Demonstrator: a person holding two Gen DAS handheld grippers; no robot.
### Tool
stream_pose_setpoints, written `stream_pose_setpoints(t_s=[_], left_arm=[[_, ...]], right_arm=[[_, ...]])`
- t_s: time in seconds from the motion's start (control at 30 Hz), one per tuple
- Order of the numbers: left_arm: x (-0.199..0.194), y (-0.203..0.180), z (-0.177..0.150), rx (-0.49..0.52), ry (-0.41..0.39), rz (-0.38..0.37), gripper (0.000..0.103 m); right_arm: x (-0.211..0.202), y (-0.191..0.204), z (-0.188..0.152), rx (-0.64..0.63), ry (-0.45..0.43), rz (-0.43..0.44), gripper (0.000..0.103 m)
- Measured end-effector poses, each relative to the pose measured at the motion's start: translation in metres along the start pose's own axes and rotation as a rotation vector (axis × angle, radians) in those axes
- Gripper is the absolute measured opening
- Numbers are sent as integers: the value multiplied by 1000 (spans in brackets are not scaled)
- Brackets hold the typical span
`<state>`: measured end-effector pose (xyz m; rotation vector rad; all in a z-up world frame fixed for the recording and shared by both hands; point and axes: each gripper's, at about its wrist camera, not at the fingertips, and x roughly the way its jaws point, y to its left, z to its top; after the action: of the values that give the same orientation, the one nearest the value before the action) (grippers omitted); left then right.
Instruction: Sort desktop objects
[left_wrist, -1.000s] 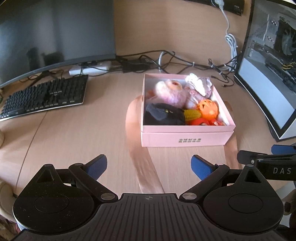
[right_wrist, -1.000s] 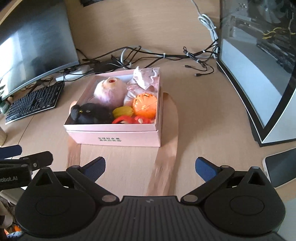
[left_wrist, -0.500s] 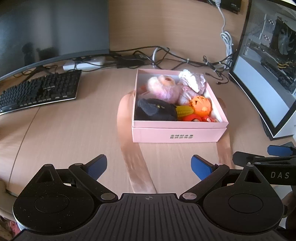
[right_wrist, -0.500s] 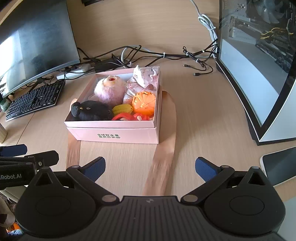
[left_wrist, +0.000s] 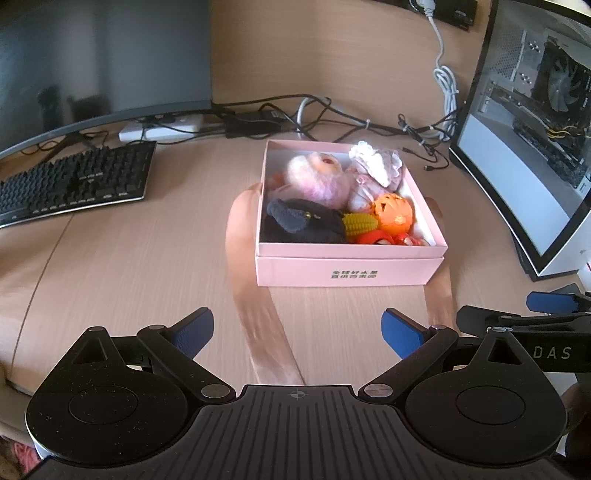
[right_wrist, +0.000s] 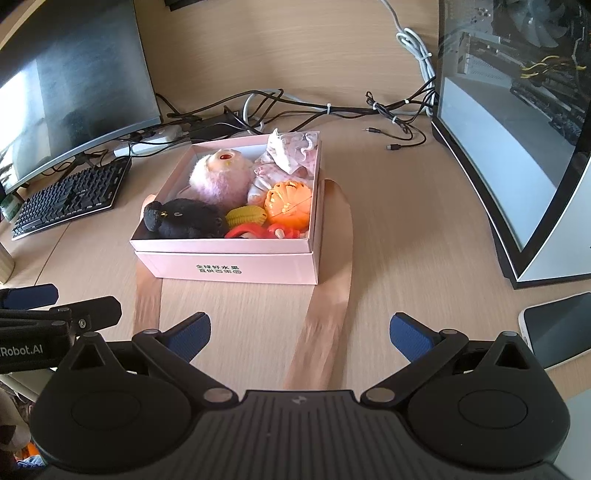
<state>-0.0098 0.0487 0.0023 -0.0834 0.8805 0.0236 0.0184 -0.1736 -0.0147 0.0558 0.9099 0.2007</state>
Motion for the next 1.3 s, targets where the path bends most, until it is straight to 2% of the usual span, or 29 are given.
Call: stream_pose_setpoints(t_s=[0.47, 0.87, 1.3], left_arm=[[1, -1, 1, 0, 2, 3, 100], [-7, -6, 4, 32, -48, 15, 100], [-3, -6, 7, 20, -26, 17, 101]], right_arm=[[4, -3, 1, 14, 8, 6, 103], [4, -4, 4, 25, -6, -2, 103], [-2, -4, 7, 16, -31, -26, 103]])
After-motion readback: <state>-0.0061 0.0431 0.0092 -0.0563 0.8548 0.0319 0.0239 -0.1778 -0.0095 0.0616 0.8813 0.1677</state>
